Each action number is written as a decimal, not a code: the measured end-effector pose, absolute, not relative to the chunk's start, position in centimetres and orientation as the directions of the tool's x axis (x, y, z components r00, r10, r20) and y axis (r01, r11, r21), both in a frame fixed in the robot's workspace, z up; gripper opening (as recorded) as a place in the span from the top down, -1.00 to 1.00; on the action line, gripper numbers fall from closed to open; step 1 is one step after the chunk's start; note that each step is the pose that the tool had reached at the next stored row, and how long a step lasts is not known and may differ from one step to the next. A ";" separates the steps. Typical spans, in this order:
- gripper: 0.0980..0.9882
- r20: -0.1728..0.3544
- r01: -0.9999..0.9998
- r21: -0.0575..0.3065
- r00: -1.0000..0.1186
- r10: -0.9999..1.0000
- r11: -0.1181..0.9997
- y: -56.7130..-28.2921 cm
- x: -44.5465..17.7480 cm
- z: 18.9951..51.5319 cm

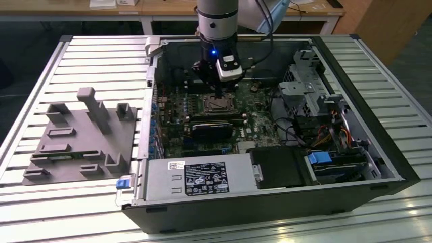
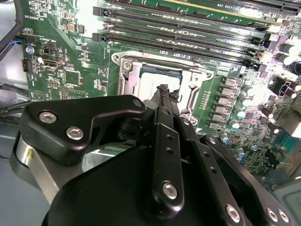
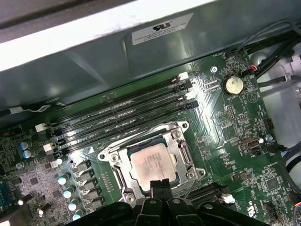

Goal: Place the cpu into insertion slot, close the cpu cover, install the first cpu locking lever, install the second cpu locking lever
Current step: 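Install the second cpu locking lever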

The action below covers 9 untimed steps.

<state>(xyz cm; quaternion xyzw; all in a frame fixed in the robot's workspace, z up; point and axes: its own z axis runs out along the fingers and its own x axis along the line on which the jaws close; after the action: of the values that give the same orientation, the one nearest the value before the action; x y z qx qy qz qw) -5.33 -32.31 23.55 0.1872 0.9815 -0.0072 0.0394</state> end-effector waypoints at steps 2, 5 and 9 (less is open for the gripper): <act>0.99 -0.079 0.368 0.000 -0.927 0.367 0.930 -32.3 -5.3 23.5; 0.99 -0.077 0.368 -0.001 -0.927 0.366 0.930 -32.3 -5.3 23.5; 0.99 -0.075 0.367 -0.001 -0.928 0.366 0.930 -32.3 -5.3 23.5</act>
<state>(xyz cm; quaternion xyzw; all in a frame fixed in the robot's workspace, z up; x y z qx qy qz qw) -5.33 -32.31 23.55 0.1867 0.9817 -0.0077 0.0369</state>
